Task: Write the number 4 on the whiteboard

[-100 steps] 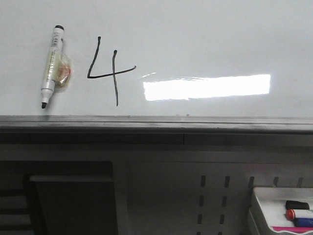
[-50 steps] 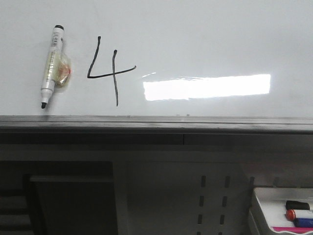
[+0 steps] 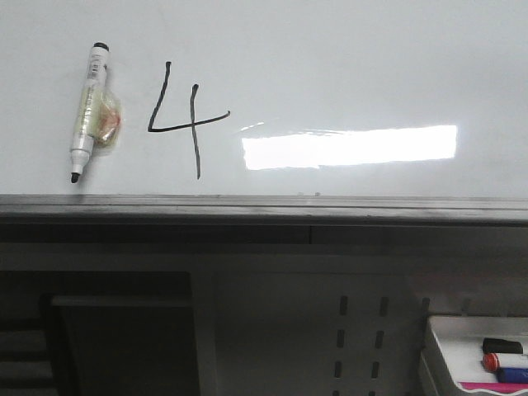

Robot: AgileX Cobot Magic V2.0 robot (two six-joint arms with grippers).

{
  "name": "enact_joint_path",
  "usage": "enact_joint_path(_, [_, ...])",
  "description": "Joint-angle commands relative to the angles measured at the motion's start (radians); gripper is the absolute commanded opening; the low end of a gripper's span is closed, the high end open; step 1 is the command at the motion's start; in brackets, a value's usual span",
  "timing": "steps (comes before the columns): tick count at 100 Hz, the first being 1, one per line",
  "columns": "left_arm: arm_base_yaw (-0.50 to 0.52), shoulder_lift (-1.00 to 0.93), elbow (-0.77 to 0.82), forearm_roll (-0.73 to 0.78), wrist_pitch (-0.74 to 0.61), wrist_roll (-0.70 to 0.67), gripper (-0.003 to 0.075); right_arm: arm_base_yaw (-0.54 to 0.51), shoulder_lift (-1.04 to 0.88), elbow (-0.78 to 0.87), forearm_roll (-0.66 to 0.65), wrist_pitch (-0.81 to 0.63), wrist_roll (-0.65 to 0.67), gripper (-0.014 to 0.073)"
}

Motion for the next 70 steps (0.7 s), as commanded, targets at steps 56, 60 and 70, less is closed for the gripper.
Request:
enact_joint_path(56, [0.386, -0.15, 0.094, -0.17, 0.236, 0.328, -0.002, -0.002, 0.005, -0.026, -0.011, -0.079, -0.002, -0.0064])
enact_joint_path(60, [0.386, -0.15, 0.088, -0.168, 0.277, 0.328, -0.002, -0.002, 0.005, -0.026, -0.011, -0.079, -0.002, -0.0064])
enact_joint_path(70, [0.386, -0.15, 0.093, -0.164, 0.295, 0.328, -0.002, -0.002, 0.005, -0.026, -0.011, -0.079, -0.002, -0.0064])
